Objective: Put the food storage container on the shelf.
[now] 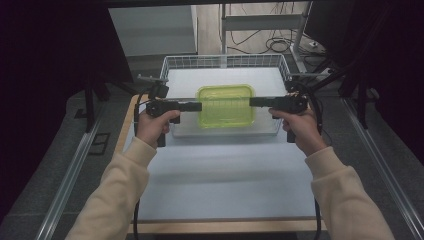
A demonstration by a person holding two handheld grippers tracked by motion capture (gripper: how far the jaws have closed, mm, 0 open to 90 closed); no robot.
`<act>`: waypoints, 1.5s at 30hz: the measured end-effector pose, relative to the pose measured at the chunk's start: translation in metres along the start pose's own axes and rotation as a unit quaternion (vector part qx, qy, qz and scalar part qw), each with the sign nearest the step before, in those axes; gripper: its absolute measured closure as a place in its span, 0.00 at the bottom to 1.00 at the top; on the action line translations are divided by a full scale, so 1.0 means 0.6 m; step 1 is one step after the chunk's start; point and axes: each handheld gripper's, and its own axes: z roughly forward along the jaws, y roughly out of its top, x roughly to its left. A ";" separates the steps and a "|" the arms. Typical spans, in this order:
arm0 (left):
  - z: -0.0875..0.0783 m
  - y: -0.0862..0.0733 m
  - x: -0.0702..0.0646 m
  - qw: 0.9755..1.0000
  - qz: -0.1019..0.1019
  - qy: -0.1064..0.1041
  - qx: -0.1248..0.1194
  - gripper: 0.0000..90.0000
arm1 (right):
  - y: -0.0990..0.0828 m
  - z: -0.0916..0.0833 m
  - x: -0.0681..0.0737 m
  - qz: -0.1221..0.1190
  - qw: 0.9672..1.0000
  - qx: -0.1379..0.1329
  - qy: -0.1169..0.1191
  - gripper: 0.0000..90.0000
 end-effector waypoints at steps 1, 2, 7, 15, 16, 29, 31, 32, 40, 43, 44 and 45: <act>0.001 0.002 0.000 1.000 -0.001 0.000 -0.001 0.91 | 0.004 0.001 -0.002 0.001 1.000 0.000 -0.001 0.91; 0.001 0.006 0.001 1.000 0.002 0.001 0.001 0.90 | 0.006 0.001 -0.003 0.002 1.000 0.000 0.000 0.91; 0.008 0.024 0.004 1.000 0.000 0.005 0.005 0.90 | 0.022 0.002 -0.011 0.003 1.000 0.001 -0.005 0.91; 0.019 0.053 0.017 1.000 -0.006 0.006 0.004 0.90 | 0.047 0.008 -0.025 0.012 1.000 -0.001 -0.009 0.91; 0.020 0.056 0.019 1.000 -0.007 0.006 0.004 0.90 | 0.050 0.010 -0.027 0.014 1.000 -0.001 -0.009 0.91; 0.032 0.108 0.041 1.000 -0.012 0.009 0.001 0.90 | 0.093 0.024 -0.051 0.027 0.999 -0.015 -0.015 0.91; 0.034 0.114 0.047 1.000 -0.017 0.012 -0.001 0.90 | 0.100 0.029 -0.053 0.028 0.999 -0.014 -0.017 0.91; 0.034 0.116 0.050 1.000 -0.018 0.012 -0.001 0.90 | 0.103 0.033 -0.055 0.030 0.999 -0.012 -0.018 0.91; 0.048 0.131 0.074 0.999 -0.035 0.022 0.001 0.90 | 0.121 0.052 -0.072 0.042 0.999 -0.004 -0.029 0.91; 0.053 0.134 0.083 0.999 -0.040 0.023 0.002 0.90 | 0.125 0.059 -0.078 0.046 0.998 -0.002 -0.033 0.90; 0.053 0.135 0.085 0.999 -0.044 0.020 0.001 0.90 | 0.126 0.061 -0.081 0.047 0.998 -0.001 -0.033 0.90; 0.054 0.136 0.088 0.999 -0.046 0.016 0.000 0.90 | 0.126 0.063 -0.083 0.051 0.998 -0.001 -0.032 0.90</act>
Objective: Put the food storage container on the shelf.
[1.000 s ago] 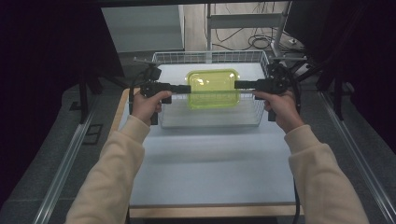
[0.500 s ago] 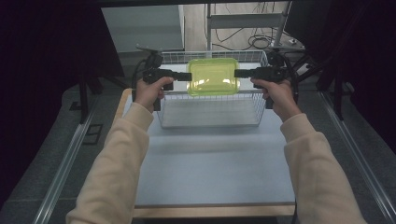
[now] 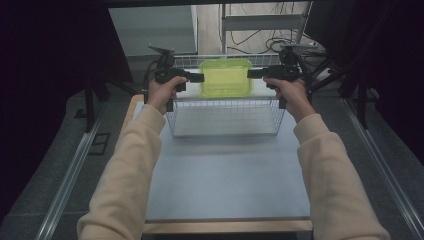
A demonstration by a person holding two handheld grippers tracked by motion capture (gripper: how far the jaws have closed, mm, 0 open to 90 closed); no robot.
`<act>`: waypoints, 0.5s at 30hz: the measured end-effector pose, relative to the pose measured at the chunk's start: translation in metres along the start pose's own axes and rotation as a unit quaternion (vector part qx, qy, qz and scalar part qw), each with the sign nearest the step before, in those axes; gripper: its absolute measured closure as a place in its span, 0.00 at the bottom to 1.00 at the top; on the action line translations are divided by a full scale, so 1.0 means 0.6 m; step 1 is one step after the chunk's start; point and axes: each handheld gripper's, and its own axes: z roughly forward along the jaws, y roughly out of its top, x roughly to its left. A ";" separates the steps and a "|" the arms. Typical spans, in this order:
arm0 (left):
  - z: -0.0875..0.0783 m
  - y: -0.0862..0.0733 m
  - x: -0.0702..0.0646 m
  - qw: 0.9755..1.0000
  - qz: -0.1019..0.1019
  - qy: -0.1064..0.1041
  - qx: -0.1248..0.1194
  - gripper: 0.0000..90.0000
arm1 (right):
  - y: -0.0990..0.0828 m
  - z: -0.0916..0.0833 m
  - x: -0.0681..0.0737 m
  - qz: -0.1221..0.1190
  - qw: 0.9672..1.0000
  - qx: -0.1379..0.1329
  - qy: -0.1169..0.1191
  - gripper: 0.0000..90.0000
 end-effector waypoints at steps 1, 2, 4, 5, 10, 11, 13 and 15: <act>0.001 0.001 0.002 1.000 -0.003 -0.003 0.001 0.90 | 0.001 0.002 -0.002 0.002 1.000 0.000 0.000 0.90; 0.002 0.003 0.003 1.000 -0.004 -0.005 -0.001 0.90 | 0.002 0.003 -0.005 0.004 1.000 0.000 0.000 0.90; 0.004 0.006 0.003 1.000 -0.002 0.000 0.000 0.90 | 0.004 0.005 -0.009 0.008 1.000 -0.001 0.000 0.90; 0.005 0.007 0.003 1.000 -0.003 0.002 -0.003 0.89 | 0.004 0.007 -0.010 0.009 1.000 -0.003 -0.002 0.90; 0.016 0.010 0.007 1.000 -0.004 0.013 -0.016 0.87 | 0.009 0.014 -0.014 0.009 1.000 -0.009 -0.011 0.88; 0.019 0.010 0.009 1.000 -0.005 0.016 -0.015 0.83 | 0.010 0.017 -0.014 0.006 1.000 -0.010 -0.017 0.87; 0.026 0.010 0.013 1.000 -0.005 0.025 -0.016 0.79 | 0.011 0.024 -0.013 -0.006 0.999 -0.009 -0.039 0.82; 0.030 0.010 0.016 0.999 -0.006 0.032 -0.021 0.75 | 0.011 0.031 -0.013 -0.015 0.998 -0.008 -0.057 0.79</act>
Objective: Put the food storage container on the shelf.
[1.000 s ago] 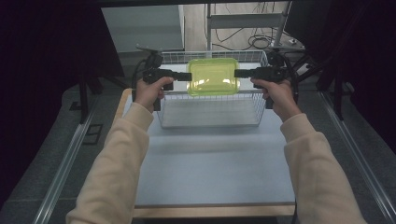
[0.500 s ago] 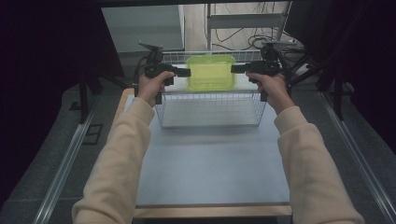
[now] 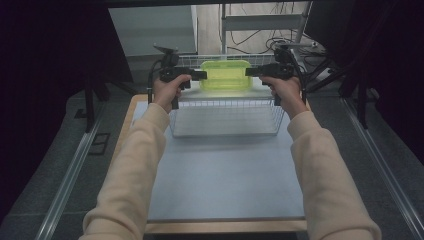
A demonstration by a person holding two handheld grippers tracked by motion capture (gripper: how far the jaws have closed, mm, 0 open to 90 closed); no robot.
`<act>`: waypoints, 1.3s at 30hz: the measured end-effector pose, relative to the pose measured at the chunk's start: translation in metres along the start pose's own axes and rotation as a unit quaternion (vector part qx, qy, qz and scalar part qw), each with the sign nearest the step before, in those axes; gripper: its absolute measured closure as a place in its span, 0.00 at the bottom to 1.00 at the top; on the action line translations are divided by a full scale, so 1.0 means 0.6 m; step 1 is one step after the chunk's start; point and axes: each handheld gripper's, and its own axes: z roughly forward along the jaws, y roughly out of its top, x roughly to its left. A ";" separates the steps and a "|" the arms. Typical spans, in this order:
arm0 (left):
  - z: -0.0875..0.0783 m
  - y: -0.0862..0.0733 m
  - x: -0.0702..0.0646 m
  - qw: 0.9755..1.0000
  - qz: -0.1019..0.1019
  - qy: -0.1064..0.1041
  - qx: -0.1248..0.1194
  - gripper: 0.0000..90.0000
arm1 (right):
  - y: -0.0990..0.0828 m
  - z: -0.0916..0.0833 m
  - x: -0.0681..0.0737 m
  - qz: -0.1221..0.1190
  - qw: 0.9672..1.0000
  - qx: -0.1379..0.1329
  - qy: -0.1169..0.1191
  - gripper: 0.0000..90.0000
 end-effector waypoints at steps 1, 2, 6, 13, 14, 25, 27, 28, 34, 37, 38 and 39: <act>0.002 0.000 0.002 1.000 -0.003 0.002 -0.005 0.72 | 0.000 0.004 0.000 0.003 1.000 0.001 -0.001 0.77; 0.003 0.000 0.003 1.000 -0.004 0.002 -0.006 0.71 | -0.001 0.008 0.000 -0.001 1.000 0.000 -0.007 0.76; 0.008 0.000 0.003 1.000 0.002 0.006 -0.007 0.59 | -0.004 0.013 0.005 -0.025 0.999 -0.004 -0.027 0.62; -0.009 -0.003 -0.005 0.999 0.017 0.016 -0.027 0.40 | -0.004 -0.004 0.011 -0.033 0.998 -0.032 -0.035 0.47; -0.012 -0.004 -0.007 0.999 0.020 0.016 -0.029 0.38 | -0.006 -0.009 0.013 -0.038 0.998 -0.038 -0.034 0.46; -0.064 -0.065 -0.038 0.997 0.067 0.024 -0.043 0.30 | -0.052 -0.061 0.042 -0.103 0.993 -0.055 -0.009 0.35; -0.073 -0.084 -0.042 0.996 0.074 0.017 -0.038 0.30 | -0.067 -0.070 0.048 -0.116 0.992 -0.054 0.001 0.32; -0.077 -0.091 -0.044 0.996 0.079 0.017 -0.036 0.29 | -0.075 -0.074 0.051 -0.123 0.991 -0.054 0.002 0.32; -0.099 -0.150 -0.060 0.993 0.108 0.016 -0.040 0.27 | -0.128 -0.095 0.058 -0.155 0.987 -0.050 0.012 0.31; -0.106 -0.185 -0.066 0.992 0.122 0.014 -0.040 0.26 | -0.160 -0.105 0.058 -0.173 0.984 -0.047 0.012 0.31; -0.108 -0.200 -0.068 0.991 0.128 0.015 -0.039 0.26 | -0.171 -0.109 0.057 -0.178 0.983 -0.048 0.013 0.31; -0.109 -0.210 -0.068 0.991 0.130 0.016 -0.039 0.26 | -0.185 -0.114 0.056 -0.184 0.982 -0.048 0.014 0.31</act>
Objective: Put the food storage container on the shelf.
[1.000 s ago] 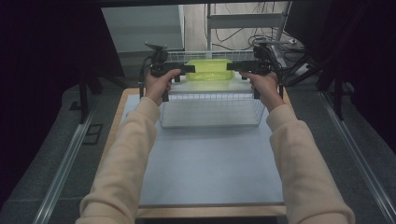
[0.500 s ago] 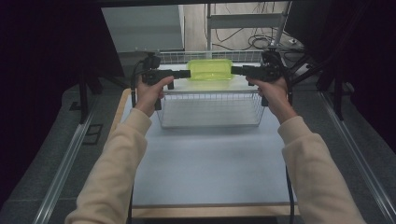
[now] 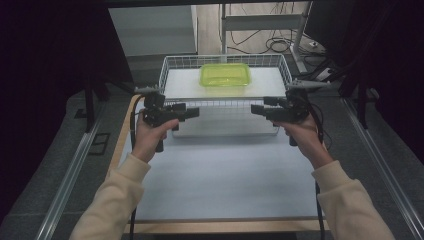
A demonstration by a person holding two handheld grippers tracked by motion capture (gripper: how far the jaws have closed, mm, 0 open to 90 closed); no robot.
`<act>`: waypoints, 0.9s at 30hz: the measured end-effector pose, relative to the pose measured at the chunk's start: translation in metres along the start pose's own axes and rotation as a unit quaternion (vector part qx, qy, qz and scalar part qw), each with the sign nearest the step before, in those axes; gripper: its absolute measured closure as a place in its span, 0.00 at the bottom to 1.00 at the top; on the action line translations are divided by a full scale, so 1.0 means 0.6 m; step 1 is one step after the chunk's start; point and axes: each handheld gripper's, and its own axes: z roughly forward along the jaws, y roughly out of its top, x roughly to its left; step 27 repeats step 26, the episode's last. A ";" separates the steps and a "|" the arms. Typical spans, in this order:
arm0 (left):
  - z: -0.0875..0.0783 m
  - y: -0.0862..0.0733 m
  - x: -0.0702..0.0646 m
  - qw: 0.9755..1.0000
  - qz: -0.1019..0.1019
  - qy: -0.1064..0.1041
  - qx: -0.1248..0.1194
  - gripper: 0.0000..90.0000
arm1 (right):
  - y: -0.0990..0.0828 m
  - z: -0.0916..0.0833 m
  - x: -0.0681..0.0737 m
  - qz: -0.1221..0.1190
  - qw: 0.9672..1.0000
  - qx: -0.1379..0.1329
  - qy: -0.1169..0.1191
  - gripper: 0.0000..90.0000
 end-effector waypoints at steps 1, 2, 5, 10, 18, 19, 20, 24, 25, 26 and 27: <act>-0.003 -0.012 -0.004 1.000 0.002 0.001 -0.001 0.26 | -0.008 -0.003 0.003 -0.004 1.000 -0.001 0.001 0.31; -0.005 -0.026 -0.008 1.000 0.002 0.000 -0.002 0.26 | -0.018 -0.007 0.006 -0.008 1.000 0.001 0.003 0.30; -0.012 -0.066 -0.014 1.000 0.007 -0.003 0.002 0.25 | -0.057 -0.019 0.015 -0.015 1.000 0.002 0.013 0.30; -0.017 -0.128 -0.021 1.000 0.019 0.003 0.015 0.25 | -0.117 -0.030 0.024 -0.017 0.999 0.006 0.027 0.30; -0.013 -0.176 -0.024 0.999 0.032 0.013 0.025 0.25 | -0.180 -0.030 0.024 -0.037 0.999 0.020 0.017 0.28; -0.013 -0.177 -0.024 0.999 0.031 0.013 0.025 0.25 | -0.182 -0.030 0.023 -0.036 0.999 0.019 0.016 0.28; -0.012 -0.178 -0.023 0.999 0.029 0.014 0.025 0.25 | -0.182 -0.031 0.022 -0.034 0.999 0.018 0.016 0.28; -0.012 -0.181 -0.020 0.999 0.028 0.012 0.023 0.25 | -0.183 -0.038 0.023 -0.036 0.999 0.012 0.015 0.27; -0.012 -0.183 -0.019 0.999 0.027 0.011 0.024 0.25 | -0.184 -0.039 0.023 -0.035 0.999 0.009 0.015 0.26; -0.012 -0.183 -0.019 0.999 0.027 0.011 0.024 0.25 | -0.187 -0.041 0.023 -0.034 0.999 0.007 0.014 0.26; -0.012 -0.183 -0.019 0.999 0.027 0.011 0.024 0.25 | -0.187 -0.041 0.023 -0.034 0.999 0.007 0.014 0.26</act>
